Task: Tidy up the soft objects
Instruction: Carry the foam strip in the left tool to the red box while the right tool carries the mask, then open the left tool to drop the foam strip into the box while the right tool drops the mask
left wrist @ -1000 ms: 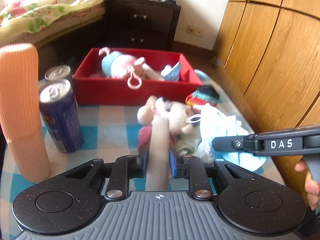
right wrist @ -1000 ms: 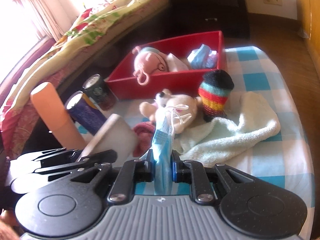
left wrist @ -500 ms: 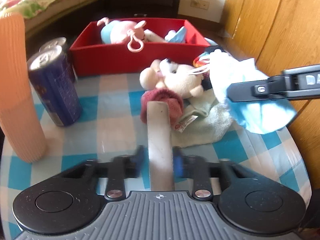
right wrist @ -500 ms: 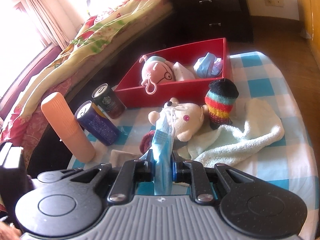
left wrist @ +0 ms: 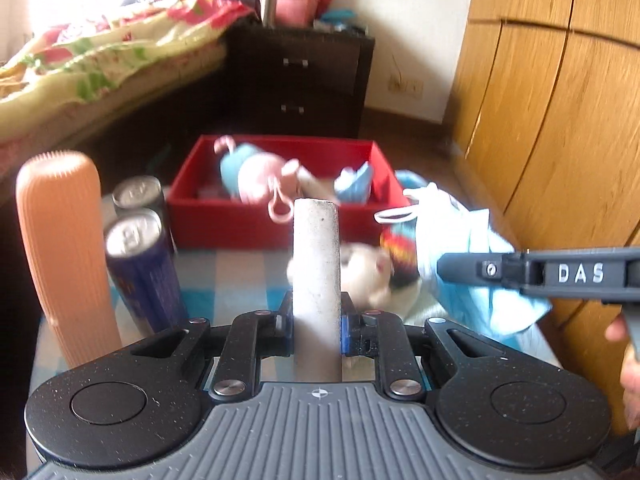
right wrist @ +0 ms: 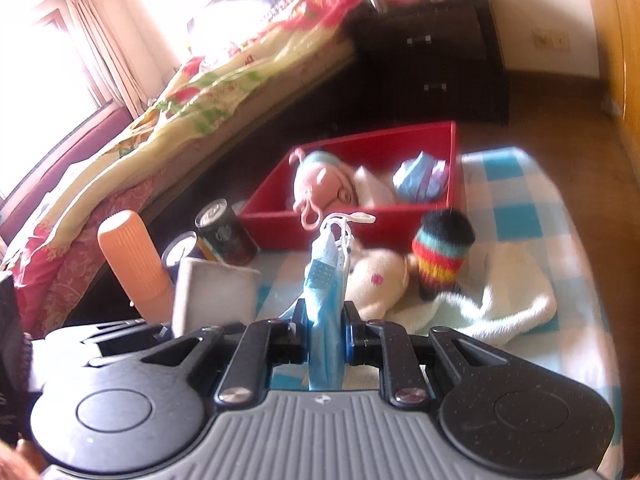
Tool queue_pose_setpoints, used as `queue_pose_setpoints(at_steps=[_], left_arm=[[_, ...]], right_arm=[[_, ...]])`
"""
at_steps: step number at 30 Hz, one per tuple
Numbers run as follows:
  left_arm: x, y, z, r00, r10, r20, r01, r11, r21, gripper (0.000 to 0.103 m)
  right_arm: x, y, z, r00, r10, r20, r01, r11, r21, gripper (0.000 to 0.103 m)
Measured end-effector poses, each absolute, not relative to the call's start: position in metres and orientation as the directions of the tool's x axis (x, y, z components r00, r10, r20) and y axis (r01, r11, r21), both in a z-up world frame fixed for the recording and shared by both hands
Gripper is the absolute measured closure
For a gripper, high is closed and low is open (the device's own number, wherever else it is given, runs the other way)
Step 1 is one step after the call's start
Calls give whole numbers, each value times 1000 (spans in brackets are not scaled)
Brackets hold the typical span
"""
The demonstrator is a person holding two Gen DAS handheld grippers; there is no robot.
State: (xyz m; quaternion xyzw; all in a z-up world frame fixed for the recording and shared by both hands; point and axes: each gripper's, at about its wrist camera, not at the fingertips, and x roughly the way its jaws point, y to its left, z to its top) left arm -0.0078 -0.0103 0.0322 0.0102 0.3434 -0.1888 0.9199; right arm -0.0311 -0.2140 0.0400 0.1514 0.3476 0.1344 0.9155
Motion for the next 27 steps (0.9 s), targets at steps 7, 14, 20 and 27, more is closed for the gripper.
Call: queue_pose_setpoints(at_steps=[7, 14, 20, 27], left_arm=[[5, -13, 44, 724, -345, -597, 349, 930, -115, 85], [19, -19, 51, 746, -346, -569, 353, 930, -102, 85], [37, -24, 55, 759, -348, -550, 352, 930, -102, 85], [56, -28, 54, 765, -347, -542, 353, 931, -97, 85]], right_arm=[[-29, -211, 56, 769, 327, -549, -160, 931, 329, 103], [-20, -208, 65, 797, 306, -521, -169, 941, 295, 103], [-8, -212, 70, 818, 282, -501, -155, 948, 279, 103], [13, -219, 74, 836, 247, -490, -137, 959, 249, 103]])
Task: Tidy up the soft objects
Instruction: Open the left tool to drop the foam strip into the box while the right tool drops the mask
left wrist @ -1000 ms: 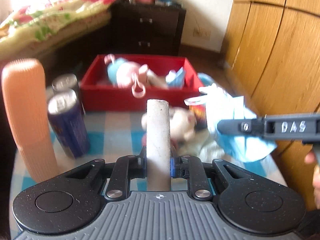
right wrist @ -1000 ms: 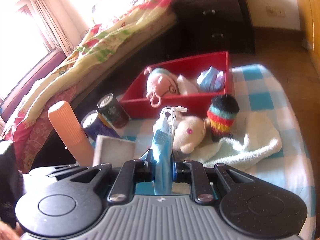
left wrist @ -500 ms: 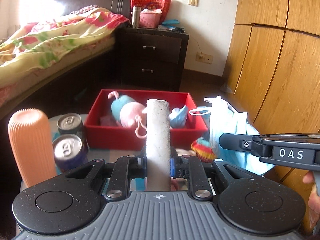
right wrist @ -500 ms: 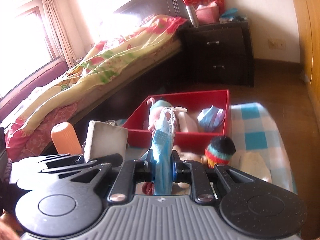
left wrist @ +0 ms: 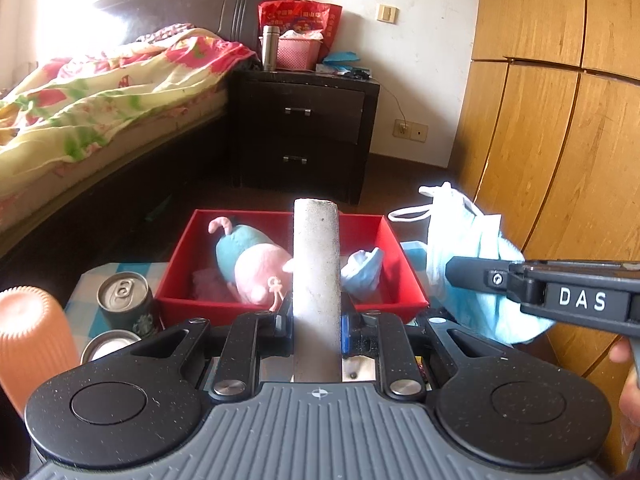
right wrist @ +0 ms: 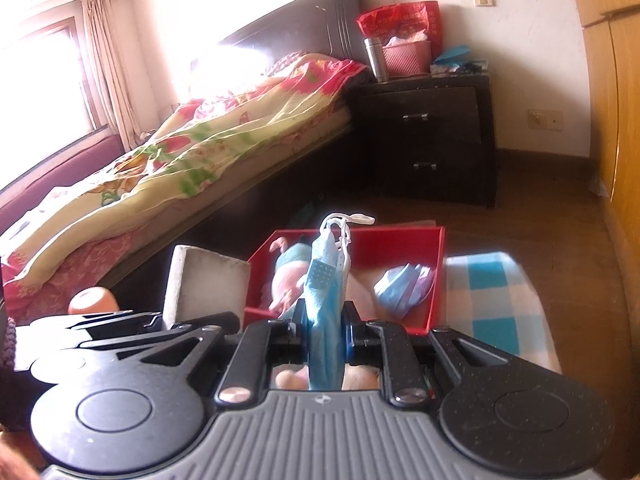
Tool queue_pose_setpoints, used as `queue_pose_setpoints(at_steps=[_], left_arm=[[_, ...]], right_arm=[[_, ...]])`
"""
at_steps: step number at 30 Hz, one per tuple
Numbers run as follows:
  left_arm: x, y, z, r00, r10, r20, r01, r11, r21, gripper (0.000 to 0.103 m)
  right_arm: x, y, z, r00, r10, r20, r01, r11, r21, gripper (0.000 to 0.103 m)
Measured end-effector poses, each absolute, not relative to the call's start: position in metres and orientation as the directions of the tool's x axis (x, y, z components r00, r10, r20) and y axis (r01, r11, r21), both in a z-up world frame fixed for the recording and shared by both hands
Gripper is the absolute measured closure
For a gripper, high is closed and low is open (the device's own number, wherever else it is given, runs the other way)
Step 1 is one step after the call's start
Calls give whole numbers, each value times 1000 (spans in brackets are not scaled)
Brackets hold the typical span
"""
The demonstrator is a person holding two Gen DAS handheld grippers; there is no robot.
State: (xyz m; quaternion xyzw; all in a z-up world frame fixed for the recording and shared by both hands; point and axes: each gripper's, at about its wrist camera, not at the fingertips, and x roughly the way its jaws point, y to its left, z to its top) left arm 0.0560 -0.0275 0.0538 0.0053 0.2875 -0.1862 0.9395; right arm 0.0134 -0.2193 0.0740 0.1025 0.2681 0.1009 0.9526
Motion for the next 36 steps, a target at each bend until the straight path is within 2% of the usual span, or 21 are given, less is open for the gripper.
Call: queue_pose_setpoints(at_steps=[30, 35, 36], left_arm=[[177, -78, 27, 761, -287, -582, 297, 951, -81, 84], [187, -80, 19, 757, -254, -602, 259, 963, -79, 75], [186, -79, 19, 759, -247, -603, 252, 965, -78, 67]], right_arm=[[138, -224, 32, 815, 176, -552, -108, 982, 153, 103], [154, -233, 21, 793, 182, -581, -85, 978, 189, 101], [155, -235, 20, 790, 177, -587, -73, 978, 197, 98]])
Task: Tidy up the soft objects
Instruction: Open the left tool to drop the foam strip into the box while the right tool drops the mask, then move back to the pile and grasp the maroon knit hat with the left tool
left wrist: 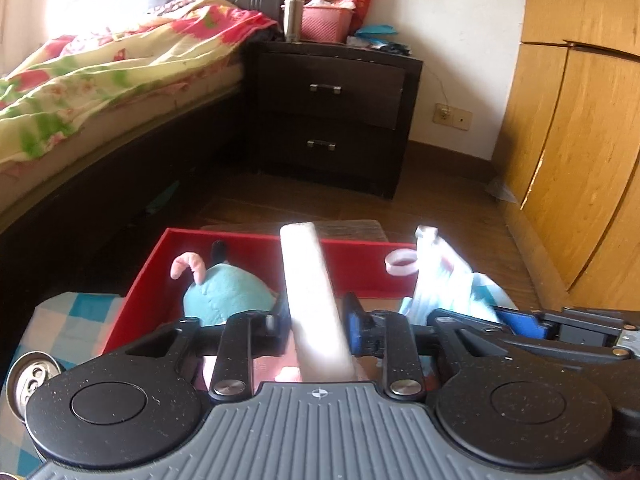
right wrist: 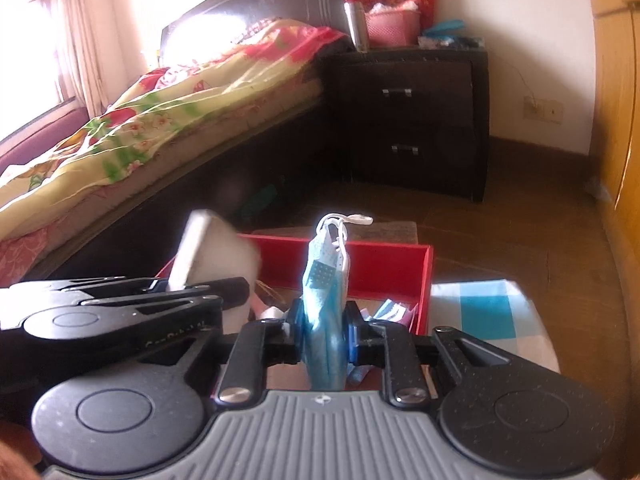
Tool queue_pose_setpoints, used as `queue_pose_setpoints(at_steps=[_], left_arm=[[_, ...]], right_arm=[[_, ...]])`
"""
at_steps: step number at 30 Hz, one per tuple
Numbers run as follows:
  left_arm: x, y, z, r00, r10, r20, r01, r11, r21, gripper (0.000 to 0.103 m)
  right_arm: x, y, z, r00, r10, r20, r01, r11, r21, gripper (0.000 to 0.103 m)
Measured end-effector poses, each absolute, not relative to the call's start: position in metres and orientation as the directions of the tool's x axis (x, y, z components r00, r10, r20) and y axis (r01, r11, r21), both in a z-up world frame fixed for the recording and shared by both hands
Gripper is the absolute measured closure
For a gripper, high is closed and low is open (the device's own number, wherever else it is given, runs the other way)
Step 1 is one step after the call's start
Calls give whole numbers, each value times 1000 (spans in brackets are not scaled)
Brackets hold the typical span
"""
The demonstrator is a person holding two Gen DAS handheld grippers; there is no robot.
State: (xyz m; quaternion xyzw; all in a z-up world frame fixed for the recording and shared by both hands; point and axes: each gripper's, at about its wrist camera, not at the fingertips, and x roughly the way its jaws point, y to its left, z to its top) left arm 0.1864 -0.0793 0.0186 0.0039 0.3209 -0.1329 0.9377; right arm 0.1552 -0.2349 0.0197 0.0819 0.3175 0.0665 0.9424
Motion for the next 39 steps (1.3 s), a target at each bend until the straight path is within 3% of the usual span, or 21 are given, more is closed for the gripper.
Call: queue_pose_setpoints(at_steps=[1, 3, 6, 19, 29, 39], left_arm=[[185, -79, 19, 766, -232, -600, 239, 968, -70, 57], [182, -77, 21, 784, -200, -587, 214, 976, -47, 49], [177, -73, 27, 790, -206, -578, 212, 975, -59, 43], [120, -66, 46, 783, -261, -565, 272, 960, -67, 40], [77, -55, 44, 769, -308, -561, 316, 945, -85, 41], [46, -45, 24, 711, -330, -621, 355, 931, -88, 41]], right_arm=[[156, -238, 19, 790, 173, -588, -62, 977, 203, 96], [155, -242, 18, 796, 166, -582, -48, 976, 212, 90], [151, -249, 20, 800, 175, -574, -39, 970, 241, 81], [94, -250, 43, 815, 163, -557, -25, 969, 247, 70], [55, -250, 45, 817, 161, -554, -20, 968, 250, 69], [26, -246, 37, 795, 167, -583, -14, 966, 257, 69]])
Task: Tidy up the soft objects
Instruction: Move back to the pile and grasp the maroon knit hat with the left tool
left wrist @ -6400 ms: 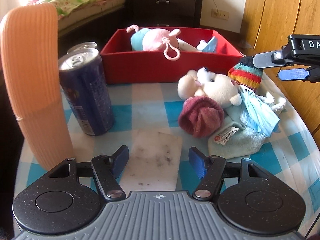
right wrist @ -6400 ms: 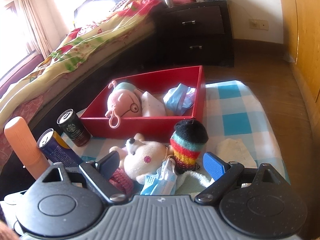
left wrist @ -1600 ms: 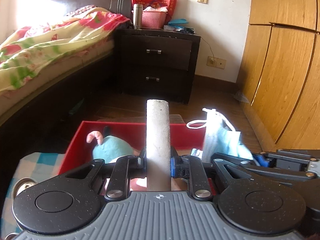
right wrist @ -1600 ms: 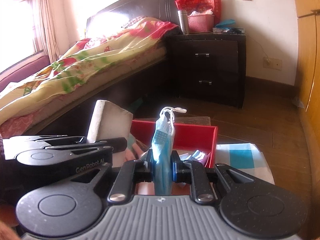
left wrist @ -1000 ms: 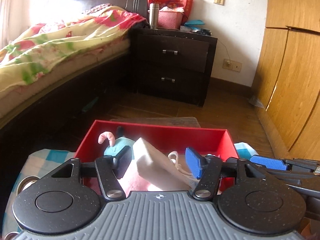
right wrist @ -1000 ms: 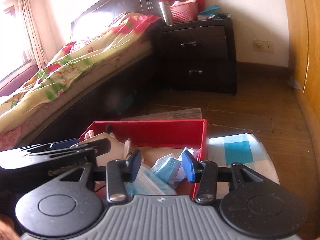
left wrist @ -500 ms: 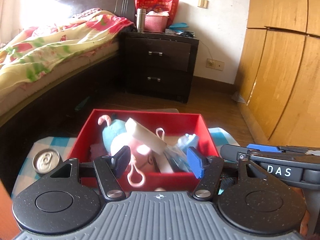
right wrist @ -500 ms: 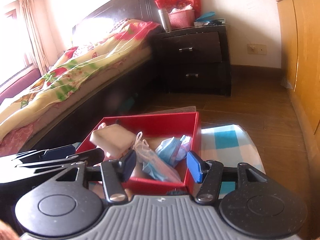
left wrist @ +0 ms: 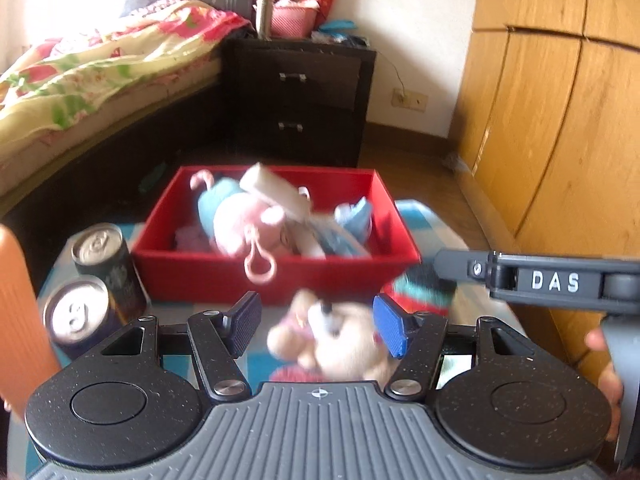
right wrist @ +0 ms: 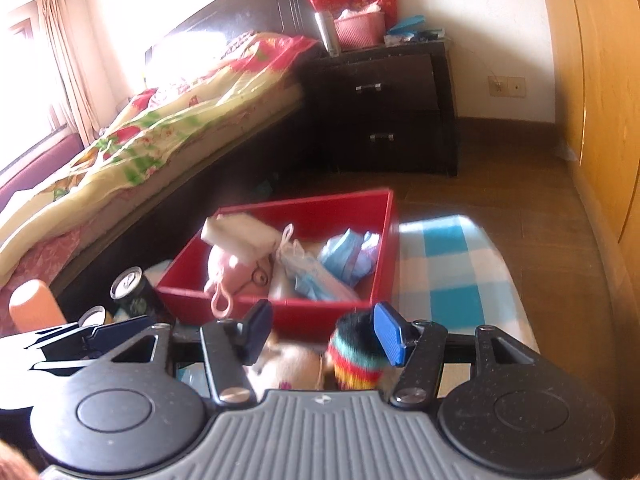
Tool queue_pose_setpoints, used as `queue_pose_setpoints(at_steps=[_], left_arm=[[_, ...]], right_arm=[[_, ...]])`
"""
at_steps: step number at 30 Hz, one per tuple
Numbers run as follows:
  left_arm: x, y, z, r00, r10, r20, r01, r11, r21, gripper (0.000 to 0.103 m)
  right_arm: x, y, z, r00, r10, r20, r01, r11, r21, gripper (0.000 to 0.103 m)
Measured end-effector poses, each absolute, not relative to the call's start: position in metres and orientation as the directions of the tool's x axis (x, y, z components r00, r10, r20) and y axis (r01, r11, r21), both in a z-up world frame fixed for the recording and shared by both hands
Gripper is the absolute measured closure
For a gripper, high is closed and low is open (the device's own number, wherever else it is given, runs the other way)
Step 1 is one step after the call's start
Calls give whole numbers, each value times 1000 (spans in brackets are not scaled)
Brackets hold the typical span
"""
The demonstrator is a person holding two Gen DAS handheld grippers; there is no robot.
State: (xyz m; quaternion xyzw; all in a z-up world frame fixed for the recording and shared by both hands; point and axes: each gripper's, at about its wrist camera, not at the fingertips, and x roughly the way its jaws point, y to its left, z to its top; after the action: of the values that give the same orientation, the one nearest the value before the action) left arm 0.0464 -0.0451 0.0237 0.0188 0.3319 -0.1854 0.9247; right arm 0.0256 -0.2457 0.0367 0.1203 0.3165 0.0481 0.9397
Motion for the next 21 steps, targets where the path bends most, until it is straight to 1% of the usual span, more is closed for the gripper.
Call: queue_pose_setpoints(at_steps=[3, 8, 13, 18, 20, 21], left_arm=[[36, -39, 13, 688, -327, -648, 350, 932, -99, 41], [26, -36, -6, 660, -307, -686, 352, 933, -79, 41], [23, -38, -17, 649, -314, -693, 366, 927, -77, 41], [40, -46, -31, 643, -310, -700, 352, 932, -89, 41], [47, -50, -40, 631, -302, -714, 350, 933, -85, 45], [50, -51, -45, 619, -295, -728, 346, 934, -84, 53]], right_arm=[[19, -248, 31, 782, 158, -602, -3, 968, 250, 69], [8, -254, 29, 775, 166, -609, 8, 962, 272, 69], [1, -257, 25, 764, 174, -621, 3, 962, 273, 68], [0, -262, 19, 751, 171, -638, 9, 963, 269, 68], [1, -266, 14, 740, 164, -652, 19, 965, 263, 68], [2, -268, 10, 734, 158, -661, 26, 965, 260, 68]])
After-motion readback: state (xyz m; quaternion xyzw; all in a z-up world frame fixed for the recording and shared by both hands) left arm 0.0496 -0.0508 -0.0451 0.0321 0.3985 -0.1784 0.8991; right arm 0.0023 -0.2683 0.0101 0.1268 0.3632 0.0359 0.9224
